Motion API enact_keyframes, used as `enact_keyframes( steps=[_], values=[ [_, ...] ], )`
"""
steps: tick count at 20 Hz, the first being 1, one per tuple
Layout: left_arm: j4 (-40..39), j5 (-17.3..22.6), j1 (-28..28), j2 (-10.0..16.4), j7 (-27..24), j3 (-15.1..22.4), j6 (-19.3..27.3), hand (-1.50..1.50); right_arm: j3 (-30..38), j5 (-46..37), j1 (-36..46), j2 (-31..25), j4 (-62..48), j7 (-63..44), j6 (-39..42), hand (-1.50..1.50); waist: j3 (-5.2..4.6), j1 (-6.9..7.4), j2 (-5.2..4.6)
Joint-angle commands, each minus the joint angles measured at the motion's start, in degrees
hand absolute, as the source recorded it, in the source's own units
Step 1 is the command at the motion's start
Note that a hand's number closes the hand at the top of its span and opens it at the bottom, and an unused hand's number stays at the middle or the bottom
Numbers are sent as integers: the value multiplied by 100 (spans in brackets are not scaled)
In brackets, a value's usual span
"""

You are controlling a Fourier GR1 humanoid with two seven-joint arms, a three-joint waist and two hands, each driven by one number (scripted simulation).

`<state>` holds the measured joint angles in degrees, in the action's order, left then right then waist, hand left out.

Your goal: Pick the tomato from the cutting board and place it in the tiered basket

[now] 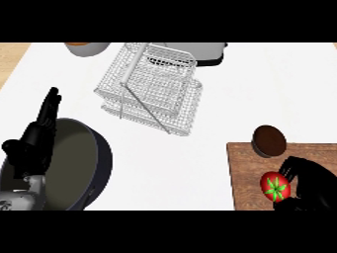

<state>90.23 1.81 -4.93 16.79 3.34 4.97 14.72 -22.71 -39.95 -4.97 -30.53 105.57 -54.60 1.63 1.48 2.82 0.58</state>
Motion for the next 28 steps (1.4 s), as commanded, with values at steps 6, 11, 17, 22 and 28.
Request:
enact_keyframes(
  steps=[6, 11, 17, 22, 28],
  values=[
    [-677, -35, 723, -525, 321, 466, 39, 0, -985, -394, 1244, 1203, 944, -210, 14, 150, -167, -168, -63],
    [-531, 33, 680, -359, 463, 267, 42, 0, -614, -563, 1783, 1544, 2078, -653, -59, 150, -169, -361, -8],
    [-511, 84, 982, -375, 235, 297, -79, 0, -571, -1026, 2644, 1307, 2661, -921, 711, 150, -189, -361, -4],
    [-505, 81, 1026, -441, 190, 326, -104, 0, -348, -945, 3378, 1592, 2411, -1156, 1081, 150, -194, -280, -49],
    [-515, 13, 760, -395, 373, 303, -102, 0, -16, -1016, 4345, 2082, 1663, -1378, 1247, 150, -197, -259, -83]
  ],
)
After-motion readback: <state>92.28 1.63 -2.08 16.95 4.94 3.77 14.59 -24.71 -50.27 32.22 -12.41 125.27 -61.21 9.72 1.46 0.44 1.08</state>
